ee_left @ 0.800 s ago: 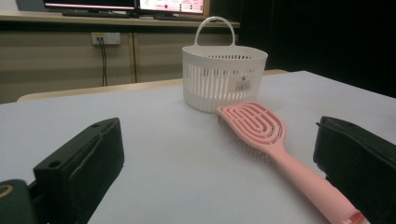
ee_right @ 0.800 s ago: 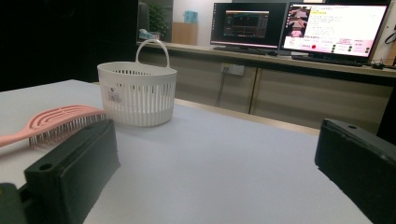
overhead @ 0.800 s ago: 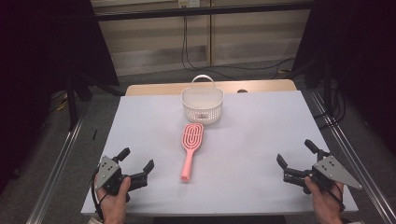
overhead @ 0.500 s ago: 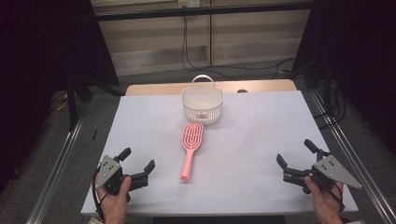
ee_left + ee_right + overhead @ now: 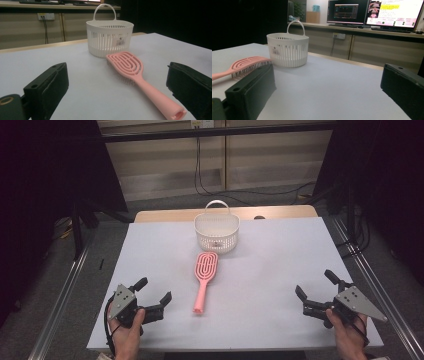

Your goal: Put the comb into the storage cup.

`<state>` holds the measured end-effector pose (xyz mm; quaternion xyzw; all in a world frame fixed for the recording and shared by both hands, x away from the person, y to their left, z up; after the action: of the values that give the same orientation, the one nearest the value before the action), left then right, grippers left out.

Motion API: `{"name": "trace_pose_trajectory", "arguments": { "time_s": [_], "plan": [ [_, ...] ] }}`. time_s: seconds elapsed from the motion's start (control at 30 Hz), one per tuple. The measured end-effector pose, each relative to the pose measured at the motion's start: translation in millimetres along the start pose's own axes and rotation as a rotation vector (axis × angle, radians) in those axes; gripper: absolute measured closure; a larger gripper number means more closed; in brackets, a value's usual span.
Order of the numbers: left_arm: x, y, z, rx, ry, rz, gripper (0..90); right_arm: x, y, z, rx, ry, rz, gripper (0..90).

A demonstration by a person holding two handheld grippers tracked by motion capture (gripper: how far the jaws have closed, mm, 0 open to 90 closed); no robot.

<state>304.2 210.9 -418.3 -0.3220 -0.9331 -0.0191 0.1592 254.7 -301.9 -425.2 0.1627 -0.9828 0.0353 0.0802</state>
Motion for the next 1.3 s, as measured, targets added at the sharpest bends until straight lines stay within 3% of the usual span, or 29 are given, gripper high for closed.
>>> {"name": "trace_pose_trajectory", "arguments": {
  "time_s": [0.13,0.27,0.4,0.47,0.6,0.67,0.73,0.8,0.83,0.9,1.07,1.13,1.23,1.3],
  "plan": [
    [1.1,-1.1,-1.8,-0.026,0.004,0.011,4.5,-0.6,1.8,-0.7,0.005,-0.005,-0.011,0.0],
    [-3.8,-3.6,-3.5,-0.006,-0.006,0.032,4.5,-1.7,0.9,-0.3,-0.004,-0.002,-0.008,0.0],
    [-12.4,-5.7,-6.3,-0.036,0.014,0.053,4.6,-2.1,-1.4,0.6,-0.020,0.003,-0.009,0.0],
    [-17.4,-6.1,-6.8,-0.022,0.018,0.059,4.6,-1.5,-1.5,0.5,-0.019,-0.001,-0.008,0.0],
    [-24.5,-5.4,-7.6,-0.035,0.038,0.064,5.0,-1.4,-0.9,0.6,-0.018,0.000,-0.009,0.0],
    [-29.9,-1.4,-6.5,-0.008,0.052,0.063,6.6,-2.0,-0.5,1.0,-0.009,0.007,-0.009,0.0],
    [-30.7,0.5,-6.6,-0.008,0.056,0.066,6.8,-2.1,-0.4,1.0,-0.012,0.007,-0.012,0.0],
    [-32.5,1.9,-6.9,0.013,0.050,0.066,5.9,-2.0,-0.2,1.0,-0.009,0.006,-0.014,0.0],
    [-32.9,2.1,-7.1,0.007,0.051,0.044,5.7,-2.0,-0.2,1.0,-0.009,0.006,-0.015,0.0],
    [-35.2,1.6,-8.9,0.010,0.041,0.048,5.4,-2.0,-0.3,1.0,-0.012,0.006,-0.014,0.0],
    [-36.7,-1.3,-24.4,-0.070,-0.013,0.074,2.4,-1.5,-0.9,1.2,-0.007,0.006,-0.010,0.0],
    [-37.1,-2.2,-30.3,-0.054,-0.031,0.083,1.5,-1.3,-0.7,1.3,-0.008,0.007,-0.011,0.0],
    [-40.5,-3.3,-36.3,-0.082,-0.042,0.076,1.8,-1.8,-0.2,1.5,-0.008,0.010,-0.014,0.0],
    [-46.0,-3.6,-37.2,-0.074,-0.044,0.080,1.8,-1.8,-0.2,1.5,-0.004,0.010,-0.014,0.0]
  ]
}}
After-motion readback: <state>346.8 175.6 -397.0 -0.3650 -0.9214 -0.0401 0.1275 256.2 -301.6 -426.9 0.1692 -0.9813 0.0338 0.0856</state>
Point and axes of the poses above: each handheld gripper's, and its own axes: x roughly backward along the jaws, z roughly out of its underside, y roughly to its left, the point moved 1 cm from there along -x, roughly forward along the jaws, and after that the axes turned 6 degrees about y, right-handed, at the moved point
